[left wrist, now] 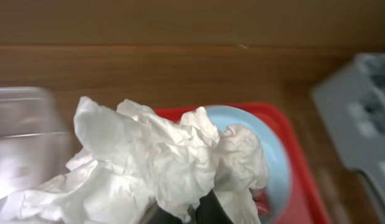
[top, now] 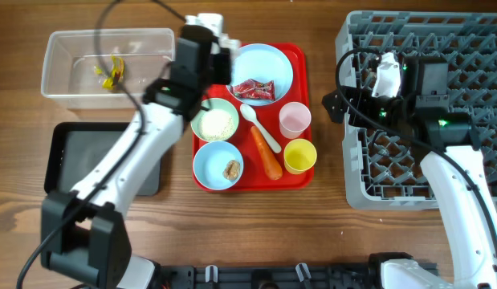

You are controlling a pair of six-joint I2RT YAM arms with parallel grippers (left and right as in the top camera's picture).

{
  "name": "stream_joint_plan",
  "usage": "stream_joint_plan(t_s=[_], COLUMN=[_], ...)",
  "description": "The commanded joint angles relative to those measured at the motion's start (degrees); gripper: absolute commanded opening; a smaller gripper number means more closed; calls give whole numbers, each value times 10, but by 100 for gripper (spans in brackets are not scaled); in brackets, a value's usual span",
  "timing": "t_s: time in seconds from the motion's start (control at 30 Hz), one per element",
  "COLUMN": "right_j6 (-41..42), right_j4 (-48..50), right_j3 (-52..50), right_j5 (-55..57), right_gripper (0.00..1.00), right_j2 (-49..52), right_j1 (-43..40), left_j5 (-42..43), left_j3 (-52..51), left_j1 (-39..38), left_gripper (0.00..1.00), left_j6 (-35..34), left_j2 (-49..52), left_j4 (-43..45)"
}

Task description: Sort waste into correct bins and load items into the dishwasher rack

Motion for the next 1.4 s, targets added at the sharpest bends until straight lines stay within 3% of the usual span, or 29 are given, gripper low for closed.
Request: stream_joint_plan(t_s=[0.0, 0.13, 0.2, 0.27, 0.3, 0.33, 0.67, 1.0, 1.27, 1.37], right_j6=[6, 6, 6, 6, 6, 6, 7, 7, 6, 6], right_j4=[1, 2, 2, 2, 2, 2, -2, -2, -4, -4], right_j3=[9, 9, 9, 9, 9, 9, 9, 9, 9, 9], right_j5=[6, 6, 6, 6, 6, 6, 5, 5, 6, 6], right_gripper=[98, 98, 98, 98, 98, 98, 99, 99, 99, 99], right_j2=[6, 6, 6, 6, 6, 6, 6, 6, 6, 6], right_j1=[2, 2, 2, 2, 2, 2, 2, 2, 2, 2], left_j5=[-79, -76, -55, -16, 1, 15, 159, 116, 116, 115], left_j3=[0, -1, -1, -1, -1, -1, 0, -1, -1, -1], left_j1=[89, 186, 222, 246, 252, 257, 205, 0, -39, -50], left_gripper=[4, 5, 16, 80, 93, 100, 100, 100, 100, 93], left_j6=[-23, -22, -22, -22, -22, -22, -15, 90, 90, 103], left_j2=[-1, 35, 57, 77, 84, 90, 82, 139, 234, 245], left_j4=[-54, -50, -28, -15, -11, -8, -2, 42, 133, 144])
